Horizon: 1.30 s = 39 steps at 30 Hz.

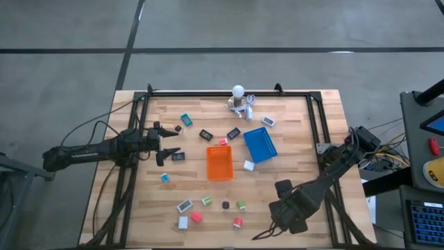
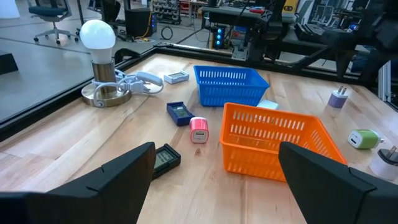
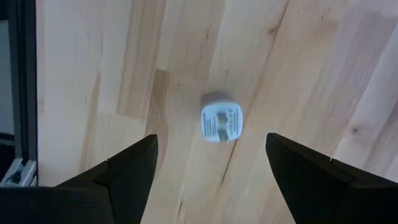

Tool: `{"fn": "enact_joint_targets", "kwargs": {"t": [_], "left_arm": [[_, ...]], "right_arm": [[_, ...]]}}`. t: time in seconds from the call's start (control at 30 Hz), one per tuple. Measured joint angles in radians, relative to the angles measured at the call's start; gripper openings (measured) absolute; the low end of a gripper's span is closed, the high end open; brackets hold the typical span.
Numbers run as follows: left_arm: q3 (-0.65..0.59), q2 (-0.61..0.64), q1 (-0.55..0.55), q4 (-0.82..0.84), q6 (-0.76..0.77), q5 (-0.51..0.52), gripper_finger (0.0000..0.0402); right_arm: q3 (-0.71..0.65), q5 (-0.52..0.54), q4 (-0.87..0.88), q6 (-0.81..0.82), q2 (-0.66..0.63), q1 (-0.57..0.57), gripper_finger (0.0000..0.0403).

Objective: Pick & Place Office items
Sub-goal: Put the violet charger adapter into the orange bin

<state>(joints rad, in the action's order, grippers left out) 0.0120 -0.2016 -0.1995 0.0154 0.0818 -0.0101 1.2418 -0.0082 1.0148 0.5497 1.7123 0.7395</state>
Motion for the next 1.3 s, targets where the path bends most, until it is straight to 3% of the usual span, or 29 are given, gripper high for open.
{"fn": "enact_joint_targets", "kwargs": {"t": [1.3], "left_arm": [[0.0, 0.0, 0.0, 0.0, 0.0, 0.0, 0.0346]], "right_arm": [[-0.241, 0.019, -0.325, 0.001, -0.002, 0.0, 0.0259]]}}
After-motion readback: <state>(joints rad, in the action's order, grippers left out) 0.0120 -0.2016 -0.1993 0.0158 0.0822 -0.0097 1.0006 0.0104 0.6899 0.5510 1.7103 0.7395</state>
